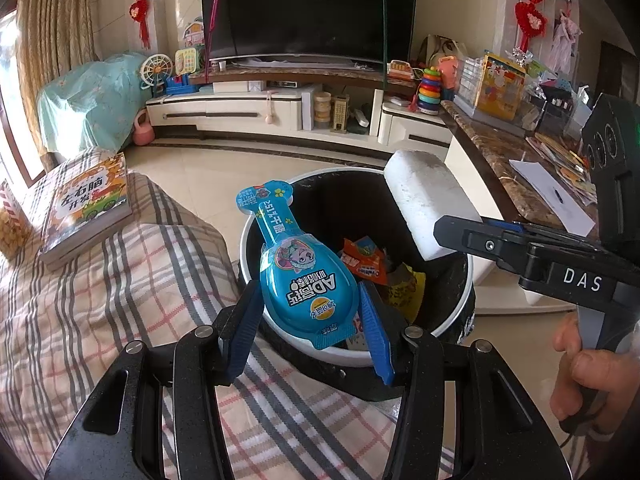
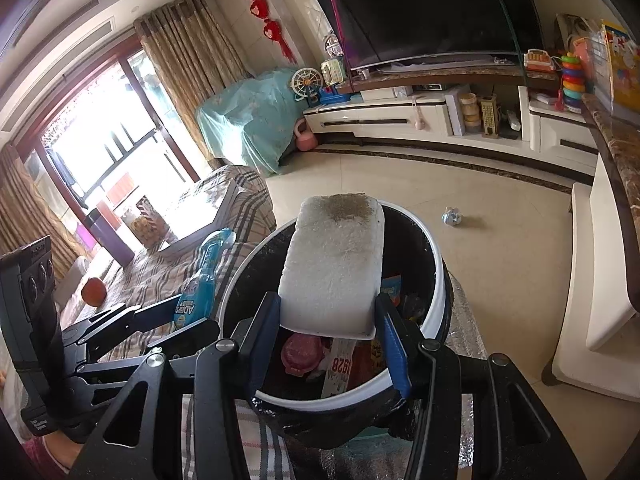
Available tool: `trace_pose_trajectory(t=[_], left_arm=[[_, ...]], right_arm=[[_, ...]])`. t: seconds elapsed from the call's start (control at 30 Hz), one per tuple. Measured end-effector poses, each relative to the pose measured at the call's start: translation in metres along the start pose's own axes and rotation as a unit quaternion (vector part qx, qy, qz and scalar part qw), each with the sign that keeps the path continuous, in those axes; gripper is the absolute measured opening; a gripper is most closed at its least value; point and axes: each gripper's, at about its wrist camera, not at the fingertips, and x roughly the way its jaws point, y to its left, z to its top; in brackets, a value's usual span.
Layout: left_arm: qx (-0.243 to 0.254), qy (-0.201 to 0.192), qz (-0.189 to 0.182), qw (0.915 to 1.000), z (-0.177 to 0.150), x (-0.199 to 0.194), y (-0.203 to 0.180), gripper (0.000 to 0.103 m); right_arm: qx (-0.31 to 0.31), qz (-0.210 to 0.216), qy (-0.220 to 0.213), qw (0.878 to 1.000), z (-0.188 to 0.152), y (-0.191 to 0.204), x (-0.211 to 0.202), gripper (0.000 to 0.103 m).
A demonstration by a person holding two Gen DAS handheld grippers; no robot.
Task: Collect trash
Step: 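Lower the blue candy and white sponge block into the bin opening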
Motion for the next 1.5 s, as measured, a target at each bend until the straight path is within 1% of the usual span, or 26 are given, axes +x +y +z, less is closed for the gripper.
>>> trace_pose_trajectory(t=[0.47,1.5], left_arm=[[-0.003,0.01,0.0,0.9999,0.006,0.012,-0.002,0.048],[0.0,0.013,0.002,0.9999,0.012,0.019,-0.005,0.048]], right_arm=[[0.006,-0.003,0.01,1.0,0.008,-0.004,0.011,0.049],[0.014,-0.003,0.022,1.0,0.018,-0.008,0.02,0.052]])
